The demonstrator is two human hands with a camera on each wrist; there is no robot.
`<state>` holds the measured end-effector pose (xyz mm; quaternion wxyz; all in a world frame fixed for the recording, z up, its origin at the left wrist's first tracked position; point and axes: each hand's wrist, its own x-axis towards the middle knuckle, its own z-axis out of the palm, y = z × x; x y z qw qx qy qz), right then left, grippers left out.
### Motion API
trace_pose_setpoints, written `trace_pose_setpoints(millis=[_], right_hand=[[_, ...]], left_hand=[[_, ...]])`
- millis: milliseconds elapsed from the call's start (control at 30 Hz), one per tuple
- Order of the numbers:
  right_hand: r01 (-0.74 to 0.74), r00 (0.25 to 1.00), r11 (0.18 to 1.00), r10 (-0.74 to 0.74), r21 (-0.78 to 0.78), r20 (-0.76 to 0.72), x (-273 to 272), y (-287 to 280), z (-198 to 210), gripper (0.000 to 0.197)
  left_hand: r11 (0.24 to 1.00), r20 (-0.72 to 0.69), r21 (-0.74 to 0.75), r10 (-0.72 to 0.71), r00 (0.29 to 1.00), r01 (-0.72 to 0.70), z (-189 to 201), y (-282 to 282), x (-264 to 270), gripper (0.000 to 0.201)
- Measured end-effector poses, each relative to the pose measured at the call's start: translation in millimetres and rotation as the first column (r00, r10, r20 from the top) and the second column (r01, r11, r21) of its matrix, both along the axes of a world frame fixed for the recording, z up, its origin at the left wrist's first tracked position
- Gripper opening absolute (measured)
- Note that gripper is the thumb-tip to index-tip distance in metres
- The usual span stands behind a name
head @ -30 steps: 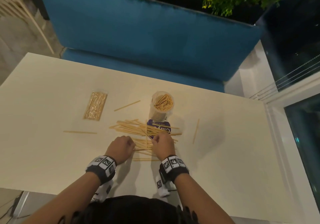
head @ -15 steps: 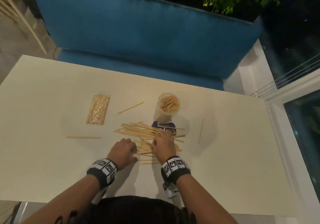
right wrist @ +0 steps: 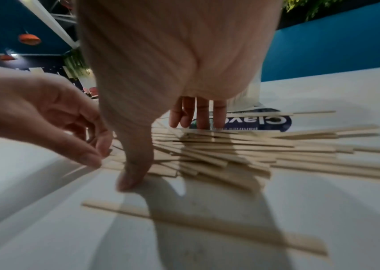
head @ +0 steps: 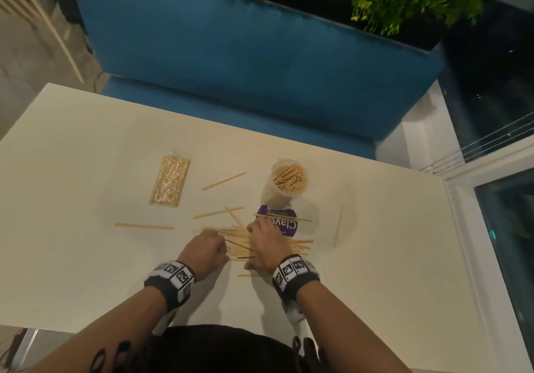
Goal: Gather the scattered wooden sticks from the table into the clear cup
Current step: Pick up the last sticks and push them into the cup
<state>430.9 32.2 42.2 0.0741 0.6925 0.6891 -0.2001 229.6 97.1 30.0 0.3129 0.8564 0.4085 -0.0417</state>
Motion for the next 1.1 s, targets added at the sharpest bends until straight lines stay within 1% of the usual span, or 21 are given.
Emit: trace_pose_setpoints(millis=[67,133,200,267,300,367,400,433,467,533,600,700,867,1000,1100], right_hand=[[-0.012,1.000,0.999,0.012,0.032,-0.009,-4.9,-5.8,-5.4,0.062],[-0.002,1.000,0.998,0.004,0.056,-0.030,-10.0,-9.3,-7.6,0.043],[0.002,1.000,0.997,0.000,0.074,-0.021,-14.2,-11.5,-7.9,0.032],[-0.014,1.000,0.997,0.012,0.078,0.026,-18.1,-12.9,-8.0,0.032],[-0.019,0.999,0.997,0.016,0.080,0.037,-21.0,-13.1,-8.9,0.033],[-0.028,0.998,0.996,0.024,0.082,0.052,-24.5,-14.9,-6.8,0.034],[-0.040,0.997,0.996,0.035,0.076,0.067,-27.1,-14.6,-6.7,0.033],[-0.049,0.996,0.997,0.043,0.064,0.083,-29.3,-14.3,-6.7,0.032],[-0.060,0.993,0.997,0.054,0.051,0.101,-30.8,-14.5,-7.2,0.029],[-0.103,0.984,0.995,0.103,-0.007,0.143,-35.4,-13.6,-6.1,0.022],[-0.139,0.972,0.989,0.145,-0.043,0.184,-40.0,-13.1,-5.3,0.018],[-0.133,0.973,0.991,0.136,-0.029,0.185,-46.4,-12.1,-6.1,0.022],[-0.035,0.989,0.999,0.032,0.013,0.146,-52.1,-9.6,-6.9,0.022],[-0.054,0.988,0.998,0.050,0.028,0.144,-52.9,-12.9,-3.9,0.022],[-0.061,0.988,0.998,0.056,0.033,0.146,-53.8,-14.9,-3.5,0.022]], left_hand=[[1.000,0.005,0.016,0.006,1.000,-0.006,-0.4,-1.3,0.9,0.020],[0.999,0.014,0.036,0.015,1.000,-0.016,0.5,-3.0,1.6,0.019],[0.998,0.038,0.054,0.039,0.999,-0.041,2.7,-3.8,1.4,0.017],[0.992,0.081,0.114,0.053,0.995,-0.062,4.4,-3.3,-2.2,0.022],[0.988,0.085,0.144,0.050,0.995,-0.062,5.5,-2.5,-5.6,0.030],[0.978,0.048,0.196,0.057,0.997,-0.065,8.1,-0.5,-9.5,0.049],[0.974,0.024,0.213,0.076,0.997,-0.079,8.8,0.9,-11.9,0.056],[0.972,0.011,0.220,0.083,0.997,-0.083,9.6,2.8,-12.5,0.057],[0.973,0.018,0.218,0.067,0.998,-0.069,8.2,3.7,-11.7,0.053],[0.974,0.044,0.228,0.002,0.999,-0.012,3.0,3.8,-9.6,0.036],[0.971,0.040,0.238,-0.032,0.999,0.022,-2.4,3.4,-6.6,0.028],[0.973,0.019,0.232,-0.015,1.000,0.010,-0.7,3.0,-1.3,0.025],[0.959,-0.035,0.278,-0.053,0.998,0.060,2.2,4.5,0.3,0.022],[0.970,0.015,0.228,-0.087,0.996,0.082,-2.8,6.0,0.4,0.024],[0.979,0.050,0.197,-0.065,0.997,0.054,-0.4,5.7,1.6,0.020]])
